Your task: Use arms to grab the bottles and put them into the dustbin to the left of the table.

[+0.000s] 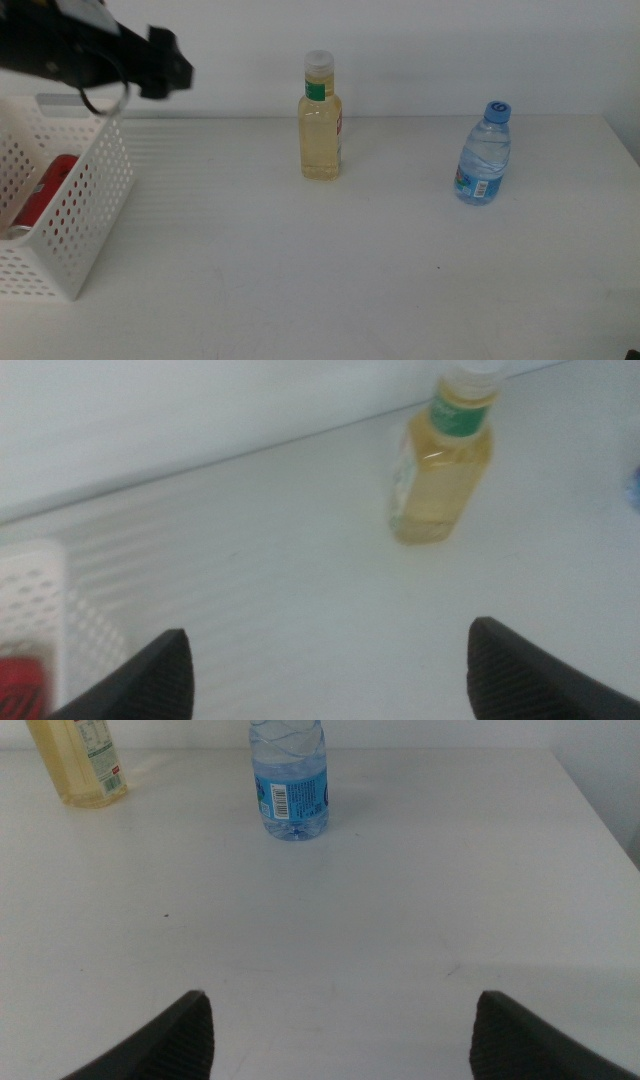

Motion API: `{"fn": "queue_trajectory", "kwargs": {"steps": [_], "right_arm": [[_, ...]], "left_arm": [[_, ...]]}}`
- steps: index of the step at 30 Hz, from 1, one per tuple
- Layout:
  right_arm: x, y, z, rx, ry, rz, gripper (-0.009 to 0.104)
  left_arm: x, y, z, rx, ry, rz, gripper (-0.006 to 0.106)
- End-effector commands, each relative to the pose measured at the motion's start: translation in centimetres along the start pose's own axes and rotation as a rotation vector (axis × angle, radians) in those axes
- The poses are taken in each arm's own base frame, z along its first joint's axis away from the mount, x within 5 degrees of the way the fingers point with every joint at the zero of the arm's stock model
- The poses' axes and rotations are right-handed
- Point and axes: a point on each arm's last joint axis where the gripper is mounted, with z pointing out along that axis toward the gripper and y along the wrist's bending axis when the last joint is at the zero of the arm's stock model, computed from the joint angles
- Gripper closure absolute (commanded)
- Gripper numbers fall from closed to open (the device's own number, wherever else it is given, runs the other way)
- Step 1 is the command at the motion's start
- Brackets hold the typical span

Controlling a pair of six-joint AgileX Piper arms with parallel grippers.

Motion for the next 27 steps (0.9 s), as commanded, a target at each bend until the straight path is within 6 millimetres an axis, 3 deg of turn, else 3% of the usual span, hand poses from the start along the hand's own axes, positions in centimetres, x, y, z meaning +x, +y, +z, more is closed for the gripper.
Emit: {"fn": "queue_trajectory", "kwargs": {"steps": [1,15,27], "right_arm": [[-0.9,0.0,-0.3,0.004,-0.103,-0.012,0.028],[-0.9,0.0,-0.3,0.004,-0.103,-0.012,0.028],[-0.9,0.0,-0.3,0.004,-0.103,-0.012,0.028]], "left_arm": [[-0.8,-1.1,-1.5,0.008,-0.183,0.001,0.01],[4.8,-5.0,2.2,0.099,-0.393,-0.04,0.01],[10.2,-5.2,4.1,0.104,-0.359,-0.119,0.01]]}}
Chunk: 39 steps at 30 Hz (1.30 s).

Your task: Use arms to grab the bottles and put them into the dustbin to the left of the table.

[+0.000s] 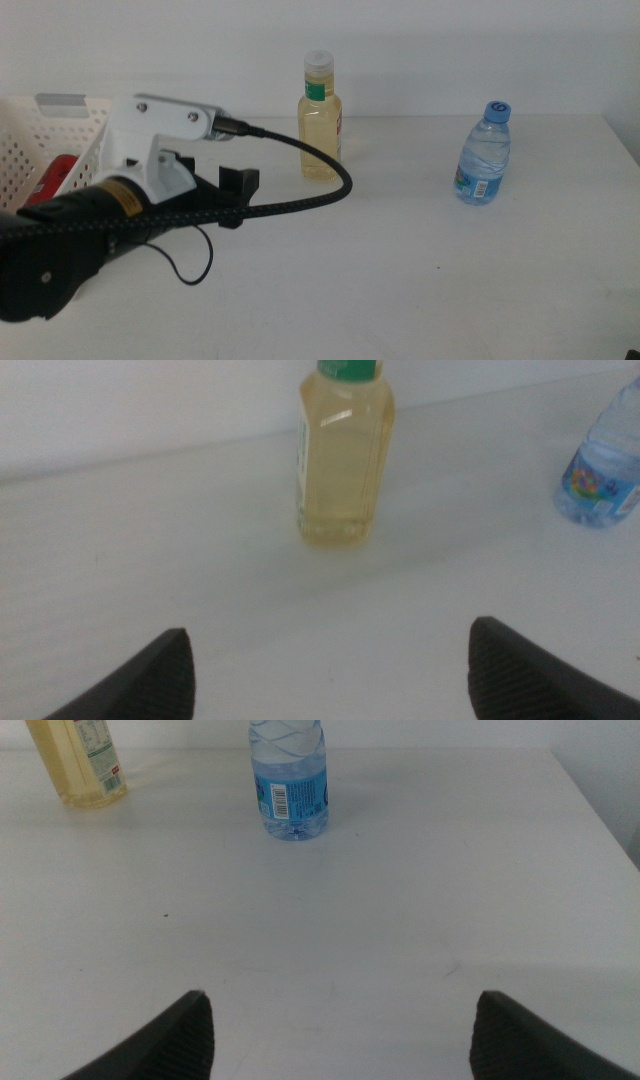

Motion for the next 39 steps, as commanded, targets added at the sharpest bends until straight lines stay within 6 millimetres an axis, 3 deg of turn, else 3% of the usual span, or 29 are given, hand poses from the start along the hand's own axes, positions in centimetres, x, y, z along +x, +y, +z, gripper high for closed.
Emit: {"fn": "queue_trajectory", "kwargs": {"steps": [1,8,12,26,39], "right_arm": [[-0.9,0.0,-0.3,0.004,-0.103,-0.012,0.028],[-0.9,0.0,-0.3,0.004,-0.103,-0.012,0.028],[-0.9,0.0,-0.3,0.004,-0.103,-0.012,0.028],[-0.9,0.0,-0.3,0.004,-0.103,-0.012,0.028],[-0.9,0.0,-0.3,0.004,-0.103,-0.012,0.028]], "left_arm": [[-1.6,-0.2,-0.9,0.009,-0.127,-0.049,0.01],[-1.1,-0.1,-0.8,0.007,-0.109,-0.043,0.01],[-0.5,0.0,0.3,0.002,-0.1,-0.033,0.01],[1.1,-1.4,5.5,0.063,-0.341,0.043,0.01],[0.2,-1.9,11.1,0.065,-0.383,0.029,0.01]]}}
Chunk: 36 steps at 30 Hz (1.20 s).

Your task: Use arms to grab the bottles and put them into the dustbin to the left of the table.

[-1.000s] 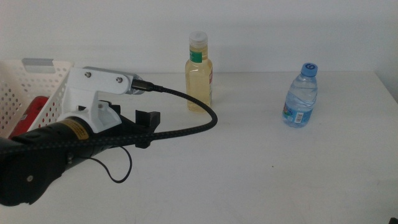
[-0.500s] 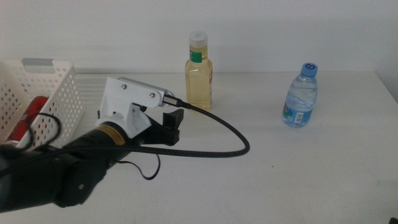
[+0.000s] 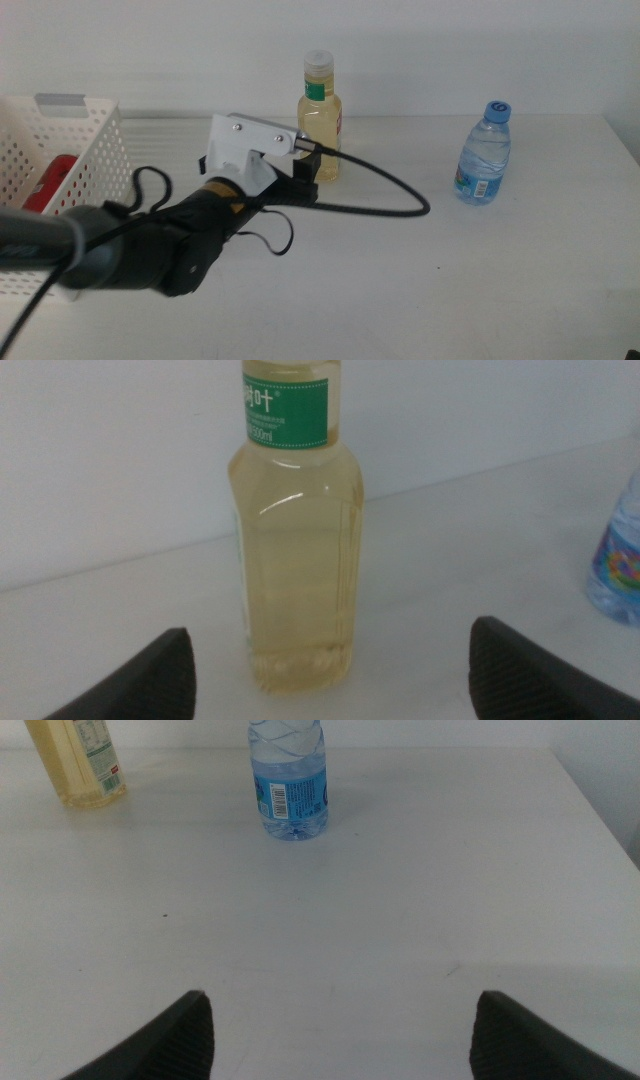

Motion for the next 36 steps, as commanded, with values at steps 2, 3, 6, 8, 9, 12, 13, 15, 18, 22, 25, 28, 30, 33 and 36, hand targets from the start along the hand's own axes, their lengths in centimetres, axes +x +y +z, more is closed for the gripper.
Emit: {"fn": "queue_trajectory", "kwargs": {"steps": [2,3,6,8,9,12,13,15,18,22,25,28,30,33,36], "right_arm": [[-0.9,0.0,-0.3,0.004,-0.103,-0.012,0.028],[-0.9,0.0,-0.3,0.004,-0.103,-0.012,0.028],[-0.9,0.0,-0.3,0.004,-0.103,-0.012,0.028],[-0.9,0.0,-0.3,0.004,-0.103,-0.012,0.028],[-0.9,0.0,-0.3,0.004,-0.103,-0.012,0.028],[-0.9,0.0,-0.3,0.004,-0.103,-0.012,0.028],[-0.9,0.0,-0.3,0.004,-0.103,-0.012,0.028],[-0.9,0.0,-0.3,0.004,-0.103,-0.012,0.028],[-0.9,0.0,-0.3,0.004,-0.103,-0.012,0.028],[-0.9,0.0,-0.3,0.004,-0.102,-0.012,0.028],[-0.9,0.0,-0.3,0.004,-0.102,-0.012,0.028],[-0.9,0.0,-0.3,0.004,-0.102,-0.012,0.028],[-0.9,0.0,-0.3,0.004,-0.102,-0.012,0.028],[-0.9,0.0,-0.3,0.004,-0.102,-0.012,0.028],[-0.9,0.0,-0.3,0.004,-0.102,-0.012,0.028]], "left_arm": [[-3.2,-0.4,1.3,0.012,-0.173,-0.03,0.01],[-3.2,-0.3,1.8,0.01,-0.176,-0.032,0.01],[-3.1,-0.3,3.4,0.008,-0.181,-0.034,0.01],[-3.1,-0.3,4.4,0.008,-0.183,-0.034,0.01],[-3.2,-0.4,4.8,0.009,-0.185,-0.035,0.01],[-3.1,-0.1,6.0,0.0,-0.185,-0.038,0.01],[-3.1,0.1,6.5,-0.006,-0.179,-0.042,0.01],[-3.0,0.4,7.1,-0.018,-0.165,-0.05,0.01],[-3.2,0.6,7.9,-0.023,-0.162,-0.05,0.01],[-3.4,0.9,8.8,-0.029,-0.173,-0.058,0.01],[-3.4,0.9,9.5,-0.028,-0.183,-0.055,0.01],[-3.1,0.9,10.3,-0.028,-0.185,-0.055,0.01],[-3.0,0.9,10.8,-0.028,-0.189,-0.055,0.01],[-2.9,0.9,11.4,-0.027,-0.195,-0.056,0.01],[-2.6,0.9,12.0,-0.027,-0.199,-0.056,0.01]]}}
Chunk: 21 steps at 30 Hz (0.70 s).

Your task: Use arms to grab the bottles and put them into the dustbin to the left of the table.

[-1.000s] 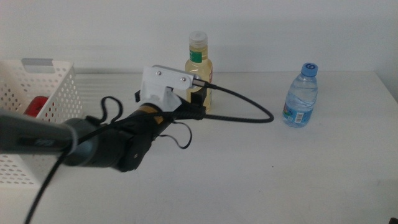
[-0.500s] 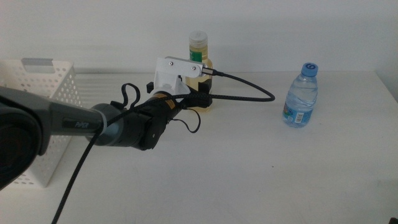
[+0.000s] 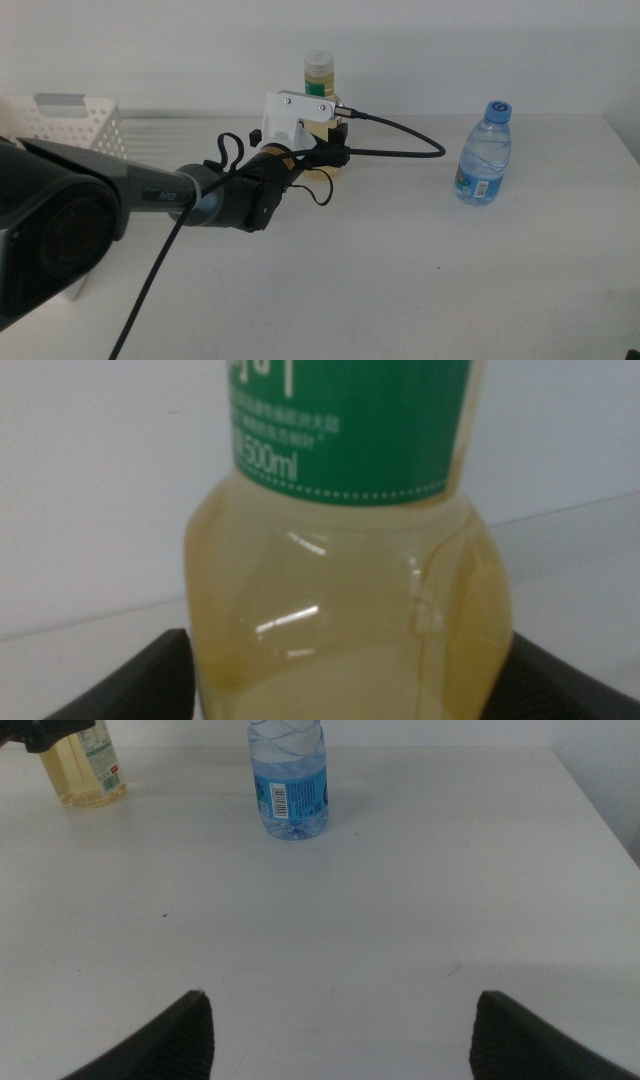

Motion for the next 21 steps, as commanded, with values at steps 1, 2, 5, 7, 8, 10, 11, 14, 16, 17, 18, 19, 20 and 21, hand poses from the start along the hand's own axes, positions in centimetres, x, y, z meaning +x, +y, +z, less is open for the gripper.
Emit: {"fn": "queue_trajectory", "kwargs": {"steps": [1,2,5,7,8,10,11,14,16,17,18,19,20,21], "right_arm": [[-0.9,0.0,-0.3,0.004,-0.102,-0.012,0.028],[-0.9,0.0,-0.3,0.004,-0.102,-0.012,0.028],[-0.9,0.0,-0.3,0.004,-0.102,-0.012,0.028],[-0.9,0.0,-0.3,0.004,-0.102,-0.012,0.028],[-0.9,0.0,-0.3,0.004,-0.102,-0.012,0.028],[-0.9,0.0,-0.3,0.004,-0.102,-0.012,0.028],[-0.9,0.0,-0.3,0.004,-0.102,-0.012,0.028],[-0.9,0.0,-0.3,0.004,-0.101,-0.012,0.028],[-0.9,0.0,-0.3,0.004,-0.101,-0.012,0.028],[-0.9,0.0,-0.3,0.004,-0.101,-0.012,0.028],[-0.9,0.0,-0.3,0.004,-0.101,-0.012,0.028],[-0.9,0.0,-0.3,0.004,-0.101,-0.012,0.028],[-0.9,0.0,-0.3,0.004,-0.101,-0.012,0.028],[-0.9,0.0,-0.3,0.004,-0.101,-0.012,0.028]], "left_arm": [[-4.3,-0.3,0.1,0.008,-0.17,-0.024,0.01],[-4.2,-0.3,0.3,0.008,-0.17,-0.024,0.01],[-4.1,-0.3,0.8,0.005,-0.178,-0.027,0.01],[-3.9,-0.2,1.2,0.001,-0.181,-0.029,0.01],[-3.9,-0.2,1.4,-0.001,-0.189,-0.03,0.01],[-3.7,-0.2,1.7,0.0,-0.204,-0.028,0.01],[-3.7,-0.2,1.8,0.0,-0.218,-0.027,0.01],[-3.6,-0.3,1.9,0.004,-0.264,-0.025,0.011],[-3.6,-0.2,1.9,0.003,-0.286,-0.025,0.014],[-3.6,-0.2,1.9,0.003,-0.288,-0.024,0.017],[-3.5,-0.2,1.9,0.004,-0.293,-0.022,0.021],[-3.5,-0.2,1.9,0.004,-0.302,-0.022,0.026],[-3.5,-0.2,1.9,0.004,-0.313,-0.022,0.033],[-3.5,-0.2,1.9,0.002,-0.311,-0.027,0.039]]}}
